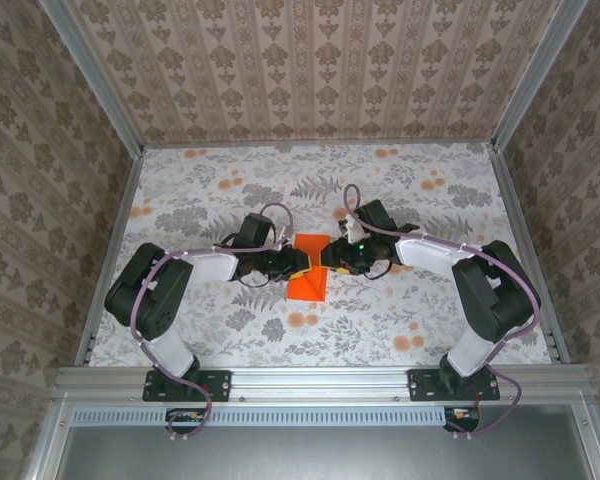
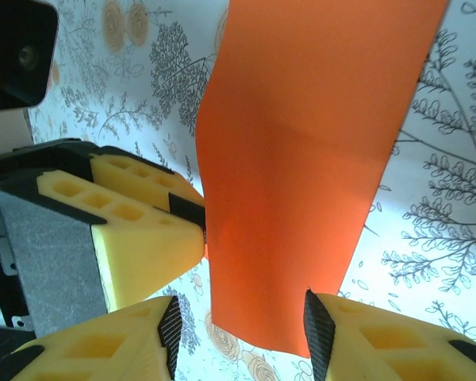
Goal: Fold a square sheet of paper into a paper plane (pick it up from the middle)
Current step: Fold the triangle a second time at the center of the table.
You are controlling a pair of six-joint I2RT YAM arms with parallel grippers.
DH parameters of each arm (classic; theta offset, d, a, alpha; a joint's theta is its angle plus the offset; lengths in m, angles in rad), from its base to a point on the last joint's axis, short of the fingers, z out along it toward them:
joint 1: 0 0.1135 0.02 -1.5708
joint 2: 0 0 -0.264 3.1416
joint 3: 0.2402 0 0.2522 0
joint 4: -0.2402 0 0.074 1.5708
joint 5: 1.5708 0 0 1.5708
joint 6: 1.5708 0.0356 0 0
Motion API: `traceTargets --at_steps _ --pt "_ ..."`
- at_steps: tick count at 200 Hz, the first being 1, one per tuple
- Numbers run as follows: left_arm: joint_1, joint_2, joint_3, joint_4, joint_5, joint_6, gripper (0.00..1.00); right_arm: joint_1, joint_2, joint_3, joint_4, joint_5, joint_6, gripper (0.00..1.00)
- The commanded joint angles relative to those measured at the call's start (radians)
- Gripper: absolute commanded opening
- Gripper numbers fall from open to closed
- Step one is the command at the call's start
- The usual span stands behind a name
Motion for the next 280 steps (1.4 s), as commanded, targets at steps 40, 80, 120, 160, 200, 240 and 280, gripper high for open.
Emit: traceTargets --at_steps 40,80,120,160,200,240,280 --pt "0.005 0.009 -0.010 -0.002 -0.005 0.009 0.24 0.011 0.002 -0.033 0.080 -0.042 -0.013 0.40" --pt "0.006 0.012 -0.008 0.003 -0.004 0.005 0.24 0.017 0.022 -0.029 0.081 -0.055 -0.022 0.35" --pt "0.005 0.015 -0.009 0.011 -0.003 -0.002 0.23 0.020 0.040 -0.019 0.075 -0.067 -0.034 0.30" --pt "0.006 0.015 -0.014 0.044 0.009 -0.024 0.19 0.019 0.087 0.038 -0.016 -0.043 -0.072 0.11" --pt "0.006 -0.004 -0.015 0.043 0.014 -0.027 0.19 0.017 0.128 0.075 -0.060 -0.007 -0.126 0.05" --pt "0.005 -0.004 -0.009 0.019 0.009 -0.011 0.19 0.012 0.155 0.096 -0.082 0.019 -0.169 0.05" --pt "-0.007 0.032 0.022 -0.003 0.009 -0.001 0.18 0.009 0.175 0.119 -0.104 0.029 -0.200 0.05"
